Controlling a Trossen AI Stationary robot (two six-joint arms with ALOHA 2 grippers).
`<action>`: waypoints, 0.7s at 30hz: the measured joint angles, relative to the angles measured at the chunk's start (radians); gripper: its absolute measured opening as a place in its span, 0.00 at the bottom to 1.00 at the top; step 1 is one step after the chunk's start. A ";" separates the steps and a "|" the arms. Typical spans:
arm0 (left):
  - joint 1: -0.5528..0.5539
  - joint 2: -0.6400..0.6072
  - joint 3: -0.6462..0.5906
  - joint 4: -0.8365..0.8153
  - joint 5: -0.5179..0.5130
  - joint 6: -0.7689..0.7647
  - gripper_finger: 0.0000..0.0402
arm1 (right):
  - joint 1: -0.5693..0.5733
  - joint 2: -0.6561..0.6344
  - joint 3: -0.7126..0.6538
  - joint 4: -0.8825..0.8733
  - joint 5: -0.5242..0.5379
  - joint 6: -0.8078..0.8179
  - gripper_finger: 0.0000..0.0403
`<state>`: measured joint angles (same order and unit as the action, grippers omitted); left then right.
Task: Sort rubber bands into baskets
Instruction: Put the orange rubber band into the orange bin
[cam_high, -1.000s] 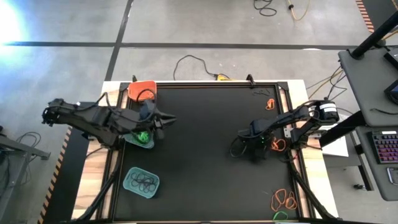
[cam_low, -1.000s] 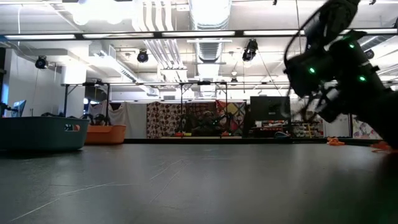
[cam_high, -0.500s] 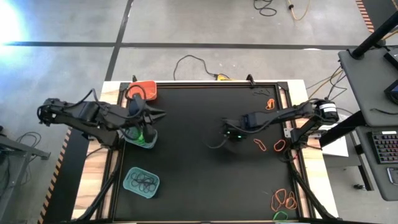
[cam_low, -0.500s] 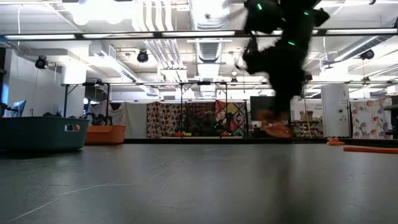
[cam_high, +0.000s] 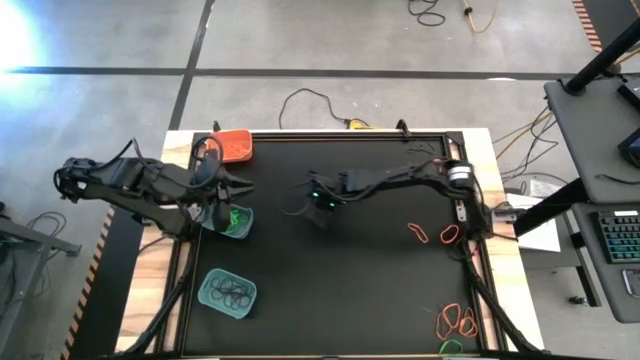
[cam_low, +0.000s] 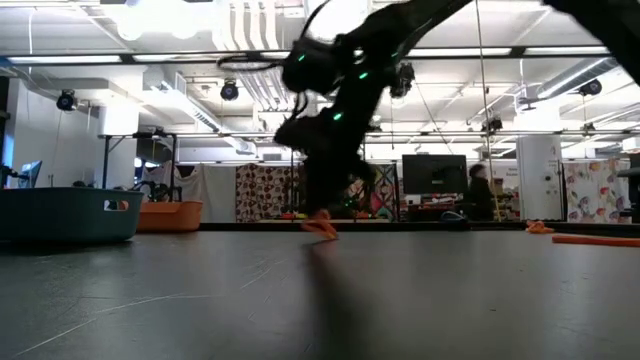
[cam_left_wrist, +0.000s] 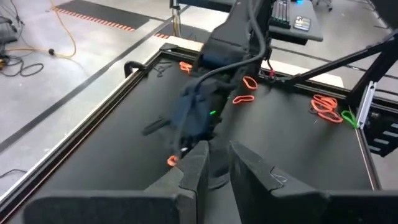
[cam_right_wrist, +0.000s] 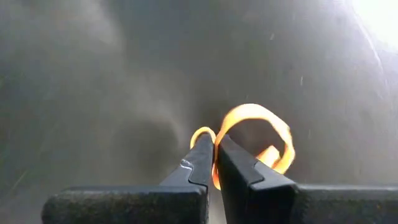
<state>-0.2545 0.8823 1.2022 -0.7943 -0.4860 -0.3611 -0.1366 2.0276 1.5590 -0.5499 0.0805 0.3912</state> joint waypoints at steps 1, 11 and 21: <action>-0.001 -0.005 0.000 -0.009 0.001 -0.008 0.12 | -0.006 0.028 0.038 -0.011 0.001 0.000 0.03; -0.007 -0.031 -0.024 -0.067 0.032 -0.020 0.11 | -0.023 0.227 0.311 -0.198 -0.001 0.005 0.03; -0.007 -0.034 -0.112 -0.067 0.019 -0.031 0.11 | -0.030 0.251 0.468 -0.274 0.032 0.008 0.16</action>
<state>-0.2619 0.8480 1.0905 -0.8617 -0.4668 -0.3919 -0.1666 2.2785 2.0271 -0.8243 0.1127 0.3996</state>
